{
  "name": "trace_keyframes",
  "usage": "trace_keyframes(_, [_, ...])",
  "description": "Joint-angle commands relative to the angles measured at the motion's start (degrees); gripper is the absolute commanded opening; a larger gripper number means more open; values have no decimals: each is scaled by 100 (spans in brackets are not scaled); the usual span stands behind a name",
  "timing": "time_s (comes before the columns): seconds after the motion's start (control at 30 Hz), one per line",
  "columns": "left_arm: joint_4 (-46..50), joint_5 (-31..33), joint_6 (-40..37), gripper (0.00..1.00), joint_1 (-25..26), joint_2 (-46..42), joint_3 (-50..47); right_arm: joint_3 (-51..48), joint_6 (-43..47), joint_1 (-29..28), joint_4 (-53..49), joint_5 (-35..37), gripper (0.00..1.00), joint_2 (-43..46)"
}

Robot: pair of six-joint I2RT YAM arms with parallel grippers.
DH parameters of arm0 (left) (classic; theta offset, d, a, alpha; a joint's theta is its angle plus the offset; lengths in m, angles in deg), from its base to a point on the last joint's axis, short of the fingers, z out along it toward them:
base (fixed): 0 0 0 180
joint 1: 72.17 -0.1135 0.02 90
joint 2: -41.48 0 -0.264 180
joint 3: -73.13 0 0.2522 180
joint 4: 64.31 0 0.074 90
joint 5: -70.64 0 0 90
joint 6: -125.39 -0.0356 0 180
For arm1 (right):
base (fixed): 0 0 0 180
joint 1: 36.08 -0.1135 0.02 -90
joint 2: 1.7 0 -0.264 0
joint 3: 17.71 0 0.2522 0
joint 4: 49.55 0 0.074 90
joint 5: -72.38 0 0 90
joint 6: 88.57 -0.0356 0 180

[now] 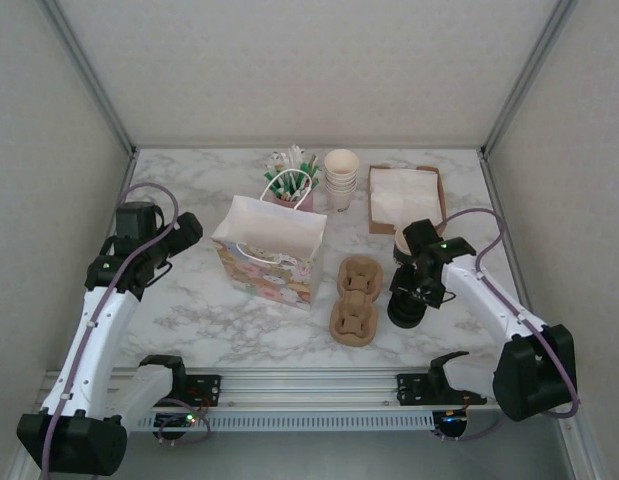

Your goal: Pack the takeout coffee

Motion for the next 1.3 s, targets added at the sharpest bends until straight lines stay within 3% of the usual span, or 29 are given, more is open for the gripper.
trace_keyframes(0.0, [106, 112, -16, 95, 18, -61, -93, 479, 139, -42, -382, 51, 63, 293])
trace_keyframes(0.2, [122, 109, -16, 95, 18, -50, -80, 1538, 719, -42, -666, 291, 63, 265])
trace_keyframes(0.5, [135, 118, -34, 95, 17, -78, -67, 3102, 1388, -17, -729, 1398, 63, -1285])
trace_keyframes(0.83, [132, 135, -67, 96, 18, -74, -76, 3366, 1484, 185, -189, 1344, 63, -2329])
trace_keyframes(1.27, [134, 197, -86, 96, 18, -61, -76, 3251, 1487, 430, -20, 1171, 63, -2504])
